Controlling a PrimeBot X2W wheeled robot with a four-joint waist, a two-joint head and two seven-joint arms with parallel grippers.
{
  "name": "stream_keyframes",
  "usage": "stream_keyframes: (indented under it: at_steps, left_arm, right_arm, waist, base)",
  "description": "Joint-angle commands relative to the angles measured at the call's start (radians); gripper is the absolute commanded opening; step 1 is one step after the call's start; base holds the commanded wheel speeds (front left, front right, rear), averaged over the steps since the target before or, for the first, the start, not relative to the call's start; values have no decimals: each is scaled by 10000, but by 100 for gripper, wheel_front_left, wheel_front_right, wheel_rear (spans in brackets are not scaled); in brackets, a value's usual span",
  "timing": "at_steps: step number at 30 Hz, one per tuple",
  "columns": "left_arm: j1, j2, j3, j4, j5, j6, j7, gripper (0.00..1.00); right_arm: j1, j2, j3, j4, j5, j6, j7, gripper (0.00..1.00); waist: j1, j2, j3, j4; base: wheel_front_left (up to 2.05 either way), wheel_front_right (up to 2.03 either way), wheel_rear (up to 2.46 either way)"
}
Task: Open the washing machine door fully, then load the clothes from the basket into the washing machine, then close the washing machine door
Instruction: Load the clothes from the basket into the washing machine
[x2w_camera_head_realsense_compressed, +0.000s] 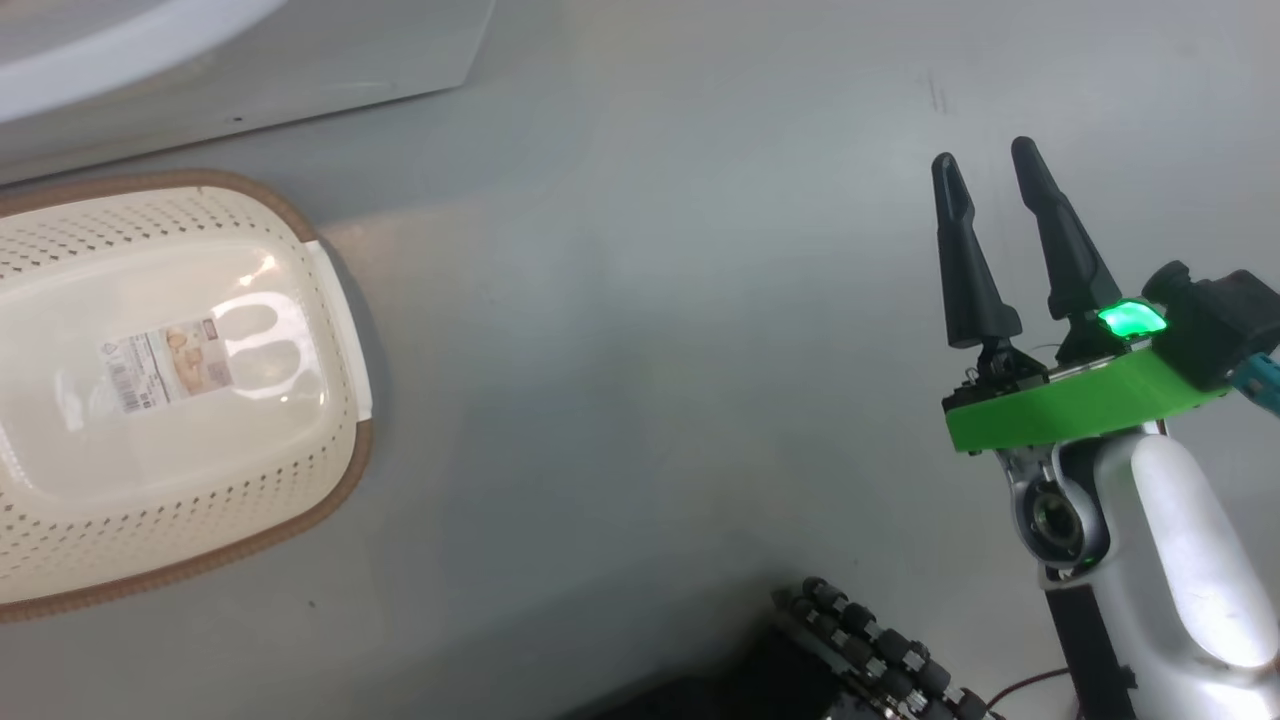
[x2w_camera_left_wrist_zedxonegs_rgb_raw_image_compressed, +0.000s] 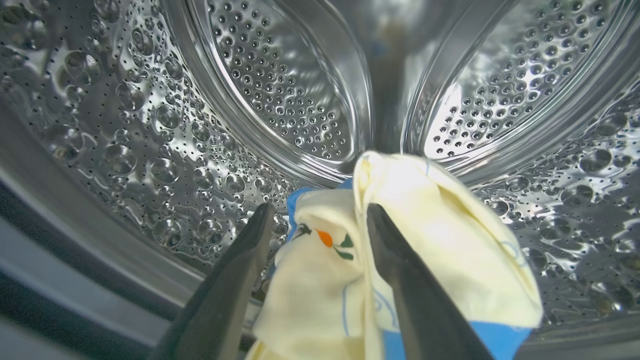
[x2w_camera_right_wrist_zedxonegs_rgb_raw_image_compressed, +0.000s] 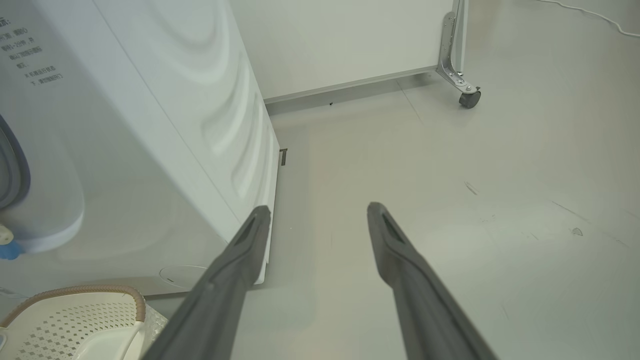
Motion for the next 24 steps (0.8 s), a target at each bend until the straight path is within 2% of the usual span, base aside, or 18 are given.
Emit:
stream_keyframes:
  at_steps: [1, 8, 13, 24]
  left_arm:
    - [370, 427, 305, -389, -70, 63, -219, 100]
    - [2093, -32, 472, -869, -409, 126, -1236, 100]
    - [3668, -579, 557, -1751, -655, 291, -1912, 100]
    - [7097, -1656, 318, -3943, -470, 952, -2421, 100]
  right_arm:
    - [344, -133, 31, -269, -133, -7, -95, 100]
    - [579, -133, -257, -333, -426, -7, 45, 100]
    - [840, -133, -507, -494, -623, -7, 260, 100]
    - [1510, -133, -922, -980, -1116, -7, 866, 100]
  waist:
    - [1, 0, -279, 188]
    - [1, 0, -1082, 634]
    - [1, 0, -1689, 1015]
    - [1, 0, -3051, 1730]
  base:
    - [0, 0, 0]
    - [0, 0, 0]
    - [0, 0, 0]
    - [0, 0, 0]
